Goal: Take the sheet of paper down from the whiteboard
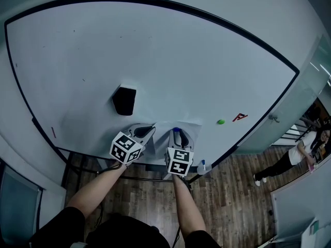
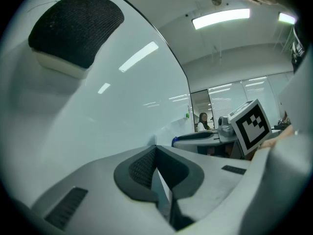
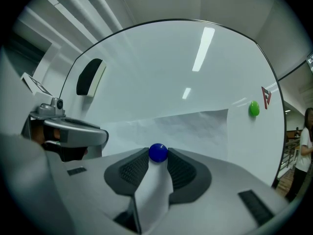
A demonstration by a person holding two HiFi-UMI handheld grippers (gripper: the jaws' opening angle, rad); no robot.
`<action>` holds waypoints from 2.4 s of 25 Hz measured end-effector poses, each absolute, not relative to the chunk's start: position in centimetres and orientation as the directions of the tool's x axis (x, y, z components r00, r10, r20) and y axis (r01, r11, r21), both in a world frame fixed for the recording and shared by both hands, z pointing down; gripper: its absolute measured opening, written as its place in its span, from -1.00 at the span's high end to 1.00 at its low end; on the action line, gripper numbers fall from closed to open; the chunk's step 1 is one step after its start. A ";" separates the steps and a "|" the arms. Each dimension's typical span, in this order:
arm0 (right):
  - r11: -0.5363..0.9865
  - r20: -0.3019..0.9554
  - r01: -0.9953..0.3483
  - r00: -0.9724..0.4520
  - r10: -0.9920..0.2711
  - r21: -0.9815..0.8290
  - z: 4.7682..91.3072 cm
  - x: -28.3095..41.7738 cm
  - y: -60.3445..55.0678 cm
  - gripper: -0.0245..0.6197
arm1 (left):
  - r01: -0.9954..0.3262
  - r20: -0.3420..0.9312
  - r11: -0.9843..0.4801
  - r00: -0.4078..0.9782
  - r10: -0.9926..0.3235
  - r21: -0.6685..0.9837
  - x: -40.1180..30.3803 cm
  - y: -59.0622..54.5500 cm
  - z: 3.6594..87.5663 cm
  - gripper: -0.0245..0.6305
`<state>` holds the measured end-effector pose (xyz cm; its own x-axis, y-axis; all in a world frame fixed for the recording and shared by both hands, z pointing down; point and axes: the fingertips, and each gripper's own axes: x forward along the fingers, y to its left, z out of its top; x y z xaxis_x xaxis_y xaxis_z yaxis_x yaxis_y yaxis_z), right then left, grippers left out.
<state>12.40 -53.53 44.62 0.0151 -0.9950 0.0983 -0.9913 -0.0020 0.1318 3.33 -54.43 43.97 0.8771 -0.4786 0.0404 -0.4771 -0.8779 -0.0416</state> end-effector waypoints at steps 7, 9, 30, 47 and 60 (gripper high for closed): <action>0.006 0.101 -0.992 0.007 -0.995 0.128 44.7 13.2 -53.3 0.52 | -0.511 0.050 -0.858 0.857 -0.513 -0.042 2.3 -54.5 44.3 0.86; 0.007 0.101 -0.992 0.006 -0.995 0.124 44.7 13.5 -53.3 0.52 | -0.524 0.053 -0.850 0.849 -0.526 -0.041 1.9 -54.6 44.4 0.86; 0.021 0.104 -0.993 -0.009 -0.995 0.116 44.9 15.9 -52.9 0.52 | -0.620 0.089 -0.783 0.778 -0.621 -0.044 -1.2 -54.7 45.5 0.86; 0.022 0.101 -0.994 -0.011 -0.995 0.111 45.2 16.3 -53.0 0.52 | -0.716 0.115 -0.697 0.689 -0.716 -0.048 -5.6 -55.2 46.7 0.86; 0.025 0.093 -0.995 -0.016 -0.996 0.092 45.3 16.1 -51.7 0.42 | -0.707 0.149 -0.698 0.683 -0.715 -0.114 -6.1 -53.7 47.3 0.86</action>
